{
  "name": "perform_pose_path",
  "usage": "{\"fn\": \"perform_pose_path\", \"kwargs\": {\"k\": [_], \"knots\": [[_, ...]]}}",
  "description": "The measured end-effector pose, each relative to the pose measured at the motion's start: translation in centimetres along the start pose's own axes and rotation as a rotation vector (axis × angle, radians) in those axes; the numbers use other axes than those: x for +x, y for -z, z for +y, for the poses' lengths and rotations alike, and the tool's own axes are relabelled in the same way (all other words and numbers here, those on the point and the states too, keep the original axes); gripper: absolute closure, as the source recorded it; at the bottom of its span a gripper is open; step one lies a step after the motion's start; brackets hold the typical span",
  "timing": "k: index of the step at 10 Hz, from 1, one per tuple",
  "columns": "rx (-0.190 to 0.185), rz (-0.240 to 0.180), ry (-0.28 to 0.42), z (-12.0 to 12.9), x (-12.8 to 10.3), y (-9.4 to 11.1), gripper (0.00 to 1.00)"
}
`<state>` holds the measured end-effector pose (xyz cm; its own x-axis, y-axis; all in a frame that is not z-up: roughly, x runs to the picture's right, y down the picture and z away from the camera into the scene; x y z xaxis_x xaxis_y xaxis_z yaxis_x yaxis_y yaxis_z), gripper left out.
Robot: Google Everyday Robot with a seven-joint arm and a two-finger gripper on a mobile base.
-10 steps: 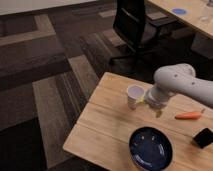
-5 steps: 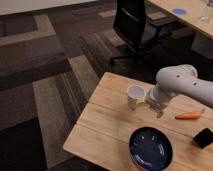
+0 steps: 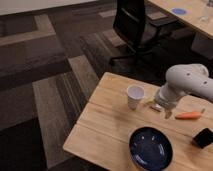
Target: Knock the eraser over
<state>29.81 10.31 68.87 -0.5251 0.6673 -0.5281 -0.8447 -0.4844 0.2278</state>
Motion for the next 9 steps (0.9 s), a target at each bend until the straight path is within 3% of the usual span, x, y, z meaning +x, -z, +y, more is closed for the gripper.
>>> {"fn": "perform_pose_path", "kwargs": {"k": [6, 9], "knots": [[0.057, -0.008, -0.105, -10.1, -5.1, 0.9, 0.35], [0.06, -0.041, -0.134, -12.7, -6.9, 2.5, 0.35]]}}
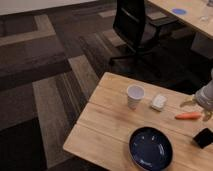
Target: Knock the eraser over
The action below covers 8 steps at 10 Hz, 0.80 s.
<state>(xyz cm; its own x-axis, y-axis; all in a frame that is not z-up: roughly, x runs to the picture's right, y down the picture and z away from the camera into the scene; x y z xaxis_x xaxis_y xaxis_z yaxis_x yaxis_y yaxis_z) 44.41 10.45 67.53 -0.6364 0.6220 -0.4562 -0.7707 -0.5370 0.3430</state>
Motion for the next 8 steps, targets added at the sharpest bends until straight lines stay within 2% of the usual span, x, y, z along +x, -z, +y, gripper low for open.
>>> {"fn": "perform_pose_path", "kwargs": {"k": [3, 8], "knots": [[0.002, -0.019, -0.033, -2.0, 0.3, 1.2, 0.35], [-0.025, 0.008, -0.086, -5.2, 2.4, -0.6, 0.35]]}}
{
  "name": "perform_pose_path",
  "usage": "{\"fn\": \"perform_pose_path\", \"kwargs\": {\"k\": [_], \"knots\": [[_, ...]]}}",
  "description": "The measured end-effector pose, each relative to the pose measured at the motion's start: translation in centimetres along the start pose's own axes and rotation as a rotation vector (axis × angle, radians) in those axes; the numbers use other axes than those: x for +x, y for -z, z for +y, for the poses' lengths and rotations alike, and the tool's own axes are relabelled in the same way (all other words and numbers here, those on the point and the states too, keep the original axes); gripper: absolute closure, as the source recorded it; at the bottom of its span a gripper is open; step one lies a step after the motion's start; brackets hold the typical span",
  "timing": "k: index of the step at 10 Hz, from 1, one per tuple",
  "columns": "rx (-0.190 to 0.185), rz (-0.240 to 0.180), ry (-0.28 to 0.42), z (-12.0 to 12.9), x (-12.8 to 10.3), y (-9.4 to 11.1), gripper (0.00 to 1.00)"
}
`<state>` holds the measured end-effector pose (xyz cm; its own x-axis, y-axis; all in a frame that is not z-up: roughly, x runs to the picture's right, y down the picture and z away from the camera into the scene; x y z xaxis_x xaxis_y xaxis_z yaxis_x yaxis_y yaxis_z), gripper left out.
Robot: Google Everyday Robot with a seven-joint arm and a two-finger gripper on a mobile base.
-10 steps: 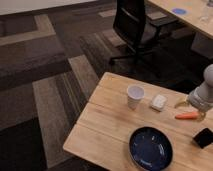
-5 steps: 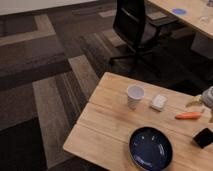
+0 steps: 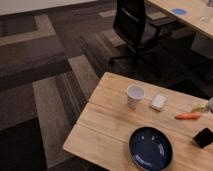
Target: Knock the eraser over
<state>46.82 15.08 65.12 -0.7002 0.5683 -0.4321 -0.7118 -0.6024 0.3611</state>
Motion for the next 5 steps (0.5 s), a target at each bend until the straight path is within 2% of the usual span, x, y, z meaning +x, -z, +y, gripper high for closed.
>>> {"fn": "perform_pose_path", "kwargs": {"k": [3, 4, 5], "knots": [[0.015, 0.039, 0.017, 0.2, 2.6, -1.6, 0.35], [0.003, 0.069, 0.06, 2.2, 4.6, -2.2, 0.35], [-0.001, 0.079, 0.078, 3.3, 5.2, -2.3, 0.35]]}}
